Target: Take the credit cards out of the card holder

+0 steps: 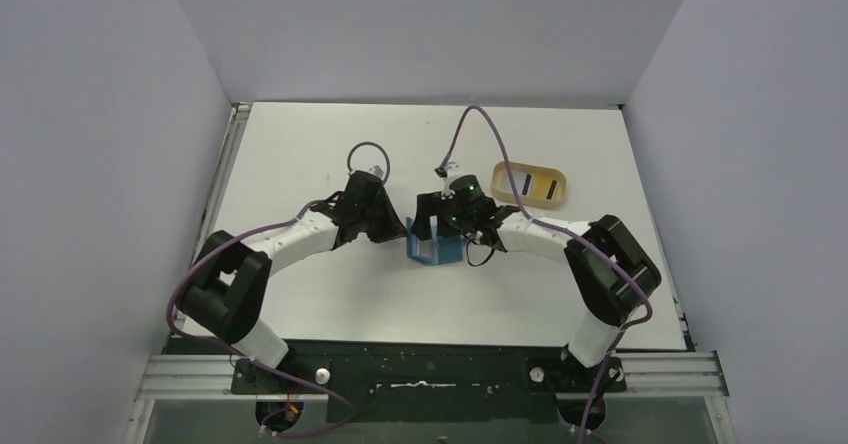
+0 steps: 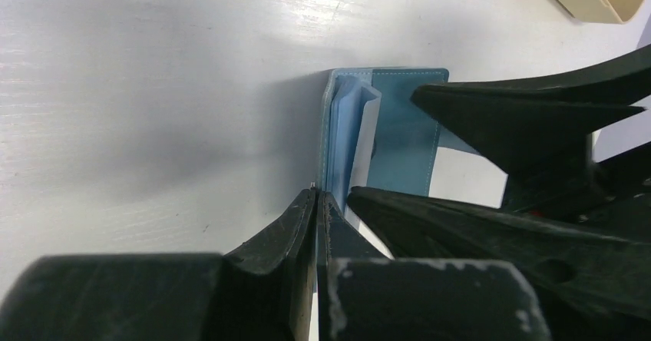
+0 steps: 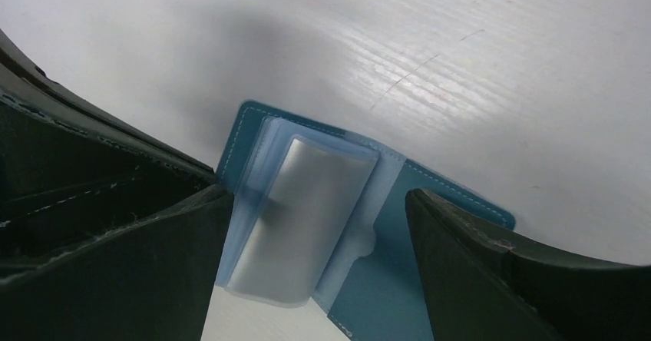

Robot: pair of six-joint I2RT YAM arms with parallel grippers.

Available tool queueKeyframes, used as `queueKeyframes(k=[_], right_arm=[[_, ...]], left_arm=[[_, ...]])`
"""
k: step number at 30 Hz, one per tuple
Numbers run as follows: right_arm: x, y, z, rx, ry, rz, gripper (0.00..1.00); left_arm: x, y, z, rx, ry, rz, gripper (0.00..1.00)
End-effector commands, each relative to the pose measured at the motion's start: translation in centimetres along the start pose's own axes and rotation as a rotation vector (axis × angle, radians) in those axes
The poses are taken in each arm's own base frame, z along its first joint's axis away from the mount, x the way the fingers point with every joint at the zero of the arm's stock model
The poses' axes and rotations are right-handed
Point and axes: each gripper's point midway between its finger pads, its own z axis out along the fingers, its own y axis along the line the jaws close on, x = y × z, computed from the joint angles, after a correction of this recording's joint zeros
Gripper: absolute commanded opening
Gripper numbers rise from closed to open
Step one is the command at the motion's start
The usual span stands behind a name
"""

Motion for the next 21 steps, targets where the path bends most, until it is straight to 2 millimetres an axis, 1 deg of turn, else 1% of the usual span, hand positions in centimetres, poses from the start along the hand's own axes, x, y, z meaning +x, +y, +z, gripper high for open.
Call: queueKeyframes(k=[1,5,10,14,21], right_arm=[[-3.5,3.6,0.5,-0.080,-0.120,-0.034,0.86],[-2.1,3.8,1.1,-0.047,-0.082,-0.077,0.86],[-0.4,3.3,1.5,0.014,-0.037,-0.144,0.87],[0.9,2.9,2.0,0.032,-0.005,-0.160,0.87],[2.4,2.7,2.4,0.045,0.027,-0.194,0.87]], left_arm=[[-1.9,-2.6,-1.4,0.062,-0.065,0.030,0.00],[-2.0,-2.7,-1.6,0.062,-0.068,0.033,0.00],[-2.0,-2.6,-1.8,0.058,-0.072,0.042,0.00],[-2.0,-2.6,-1.8,0.061,-0.069,0.040,0.00],[-2.3,-2.5,-2.1,0.065,-0.075,0.032,0.00]])
